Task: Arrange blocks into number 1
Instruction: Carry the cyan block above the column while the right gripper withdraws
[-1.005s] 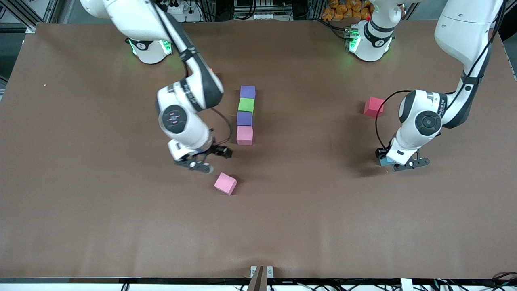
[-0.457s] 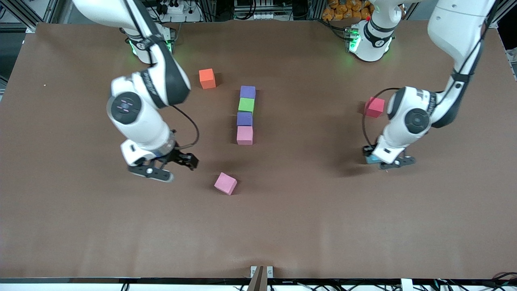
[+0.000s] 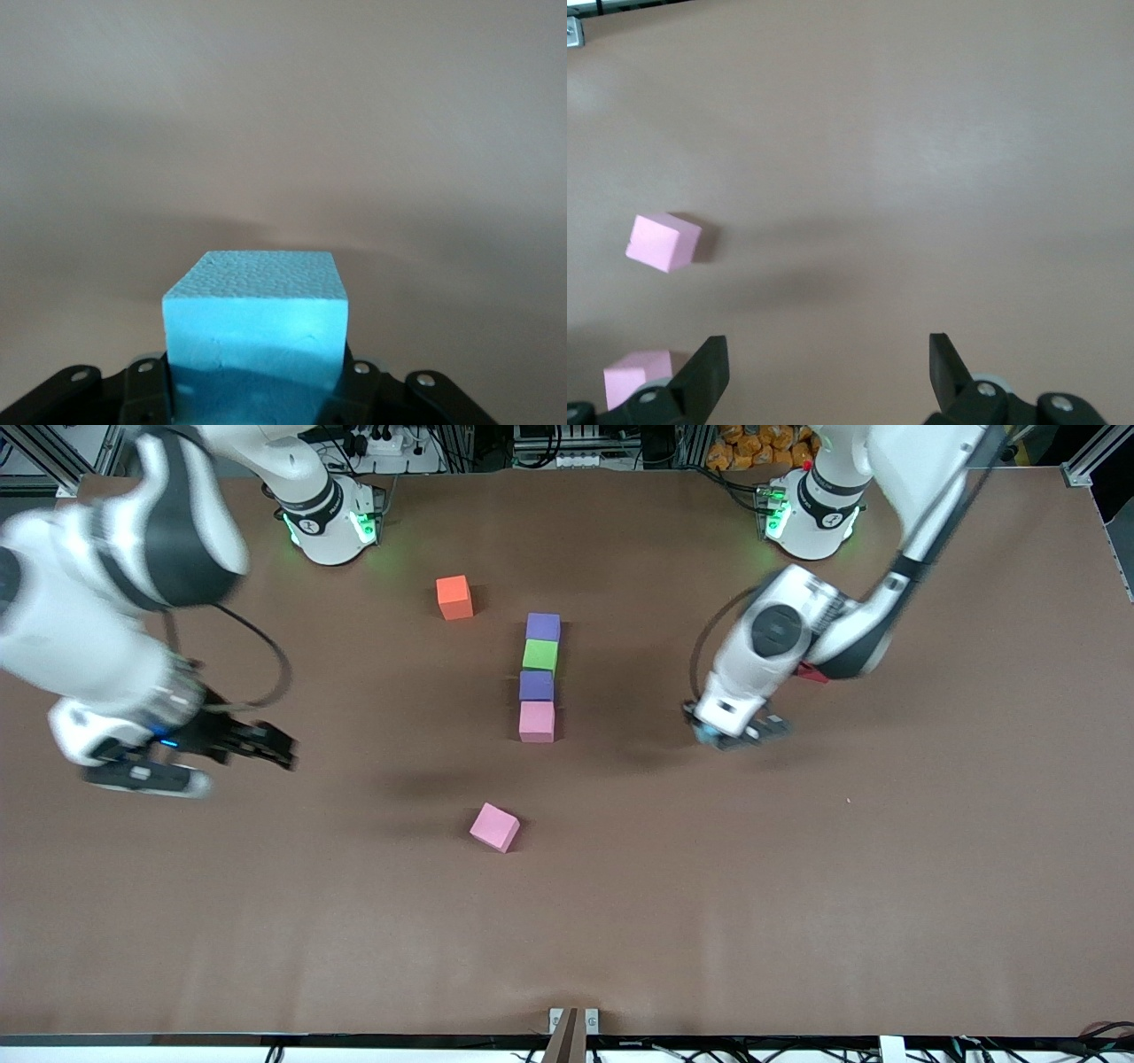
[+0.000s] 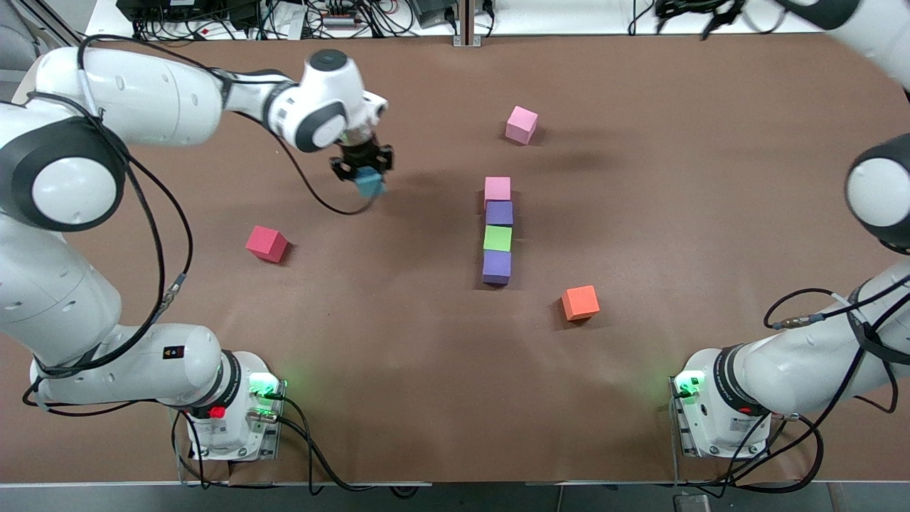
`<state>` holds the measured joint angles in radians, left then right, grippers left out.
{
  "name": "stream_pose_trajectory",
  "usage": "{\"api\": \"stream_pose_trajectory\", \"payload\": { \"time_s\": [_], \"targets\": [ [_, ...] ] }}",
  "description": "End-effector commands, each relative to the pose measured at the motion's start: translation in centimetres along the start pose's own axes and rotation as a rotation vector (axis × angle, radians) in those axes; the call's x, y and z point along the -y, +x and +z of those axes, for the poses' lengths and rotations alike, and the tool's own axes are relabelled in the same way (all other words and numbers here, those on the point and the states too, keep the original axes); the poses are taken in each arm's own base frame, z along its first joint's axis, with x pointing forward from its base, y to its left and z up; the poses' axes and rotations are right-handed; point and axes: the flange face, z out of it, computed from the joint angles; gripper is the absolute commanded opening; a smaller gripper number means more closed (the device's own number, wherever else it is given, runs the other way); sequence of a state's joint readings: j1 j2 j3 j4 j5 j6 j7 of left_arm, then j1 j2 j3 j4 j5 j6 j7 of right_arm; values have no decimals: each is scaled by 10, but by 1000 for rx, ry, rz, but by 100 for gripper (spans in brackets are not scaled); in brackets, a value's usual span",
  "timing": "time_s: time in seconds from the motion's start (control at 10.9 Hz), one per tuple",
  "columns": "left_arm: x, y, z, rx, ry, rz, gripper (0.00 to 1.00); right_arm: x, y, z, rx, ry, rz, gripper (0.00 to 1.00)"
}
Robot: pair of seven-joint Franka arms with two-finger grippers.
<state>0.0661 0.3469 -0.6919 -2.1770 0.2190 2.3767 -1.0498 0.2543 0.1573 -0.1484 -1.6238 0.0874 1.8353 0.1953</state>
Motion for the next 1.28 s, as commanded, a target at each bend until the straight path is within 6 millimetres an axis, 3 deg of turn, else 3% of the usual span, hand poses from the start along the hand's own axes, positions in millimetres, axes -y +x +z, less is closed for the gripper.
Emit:
{"api": "stream_pose_trajectory", "payload": {
  "time_s": [0.0, 0.27, 0.46, 0.55, 0.73, 1.19],
  "targets": [
    [-43, -84, -10, 33, 44, -51, 0, -22, -26, -35, 24, -83, -37, 100],
    [-103, -227, -13, 24, 43, -57, 0, -46, -33, -63, 8, -113, -19, 100],
    [-125, -337, -7, 42, 47, -12, 0, -59, -31, -66, 12, -114, -50, 100],
    [-125, -387, -2, 50, 53, 42, 0, -65, -31, -65, 26, -111, -39, 100],
    [-128, -427, 8, 68, 28, 145, 0, -66, -30, -62, 34, -106, -46, 100],
    [-152, -398, 48, 37, 18, 240, 0, -66, -28, -61, 33, -101, -47, 100]
  ]
}}
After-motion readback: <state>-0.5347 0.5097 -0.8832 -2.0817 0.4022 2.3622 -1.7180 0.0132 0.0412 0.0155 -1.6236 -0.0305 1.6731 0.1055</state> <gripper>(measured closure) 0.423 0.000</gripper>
